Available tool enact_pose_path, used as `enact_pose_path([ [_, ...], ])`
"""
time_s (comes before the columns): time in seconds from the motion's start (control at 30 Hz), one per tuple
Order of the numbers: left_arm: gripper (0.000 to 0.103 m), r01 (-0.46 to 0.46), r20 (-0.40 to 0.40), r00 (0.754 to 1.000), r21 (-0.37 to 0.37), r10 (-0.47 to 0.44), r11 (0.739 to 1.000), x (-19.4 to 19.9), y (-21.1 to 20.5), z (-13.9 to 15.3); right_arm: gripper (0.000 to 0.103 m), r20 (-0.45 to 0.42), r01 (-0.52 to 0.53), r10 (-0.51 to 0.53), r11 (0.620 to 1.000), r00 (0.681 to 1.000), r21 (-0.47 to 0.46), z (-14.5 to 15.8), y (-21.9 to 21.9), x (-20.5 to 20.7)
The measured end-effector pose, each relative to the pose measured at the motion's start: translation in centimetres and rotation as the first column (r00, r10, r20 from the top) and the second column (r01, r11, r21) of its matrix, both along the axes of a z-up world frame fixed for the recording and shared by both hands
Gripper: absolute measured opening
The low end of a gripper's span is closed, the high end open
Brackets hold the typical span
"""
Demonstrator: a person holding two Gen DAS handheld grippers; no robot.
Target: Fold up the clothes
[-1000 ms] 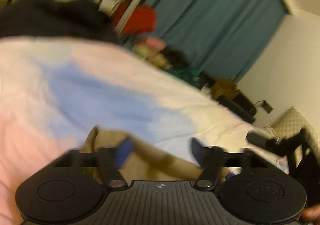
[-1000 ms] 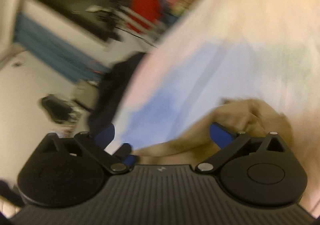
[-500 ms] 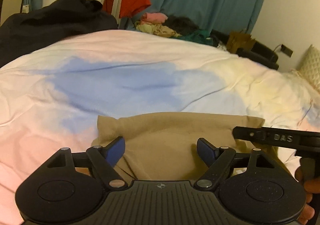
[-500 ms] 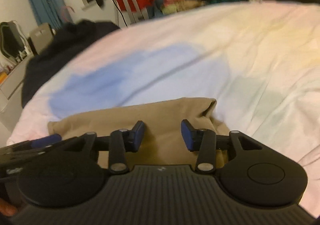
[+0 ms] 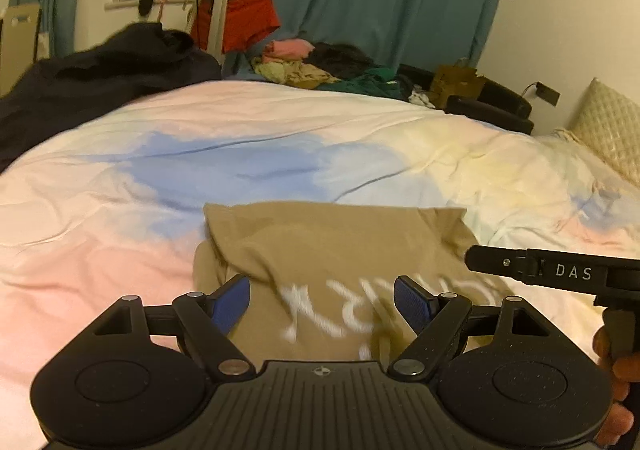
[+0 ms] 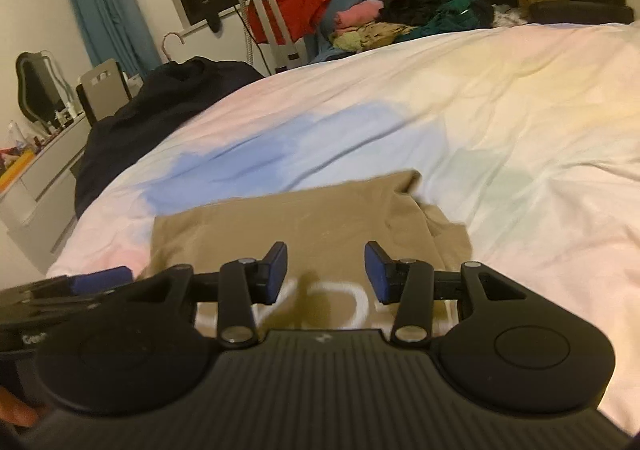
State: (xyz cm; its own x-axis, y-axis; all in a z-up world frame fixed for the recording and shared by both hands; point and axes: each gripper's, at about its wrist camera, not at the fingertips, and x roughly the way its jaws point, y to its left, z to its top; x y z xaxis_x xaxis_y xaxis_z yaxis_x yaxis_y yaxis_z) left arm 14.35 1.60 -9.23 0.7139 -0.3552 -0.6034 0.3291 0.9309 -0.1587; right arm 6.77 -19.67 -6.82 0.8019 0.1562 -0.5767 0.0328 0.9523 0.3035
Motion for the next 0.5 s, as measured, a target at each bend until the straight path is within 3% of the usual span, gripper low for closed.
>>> enact_pose_path([
  [0.17,0.085,-0.037,-0.077,0.996,0.045,0.041,0.998,0.1,-0.3,-2.3,0.046,-0.113,-0.005,0.000,0.999,0.994,-0.048,-2.7,0.6,1.1],
  [0.3,0.083,-0.056,-0.093,0.994,0.038,0.060,0.998,-0.2,-0.1,-2.2,0.046,-0.124,-0.004,-0.001,0.999,0.992,-0.043,-3.1,0.3,1.1],
  [0.37,0.083,-0.081,-0.088,0.993,0.007,0.081,0.997,-1.3,0.4,-1.9,0.045,-0.124,0.005,-0.008,1.000,0.992,-0.022,-3.1,0.0,1.0],
  [0.5,0.083,-0.101,-0.103,0.991,-0.159,0.085,0.982,-4.5,2.3,-1.0,0.045,-0.129,0.036,-0.031,0.999,0.991,0.036,-3.0,-0.7,0.8],
])
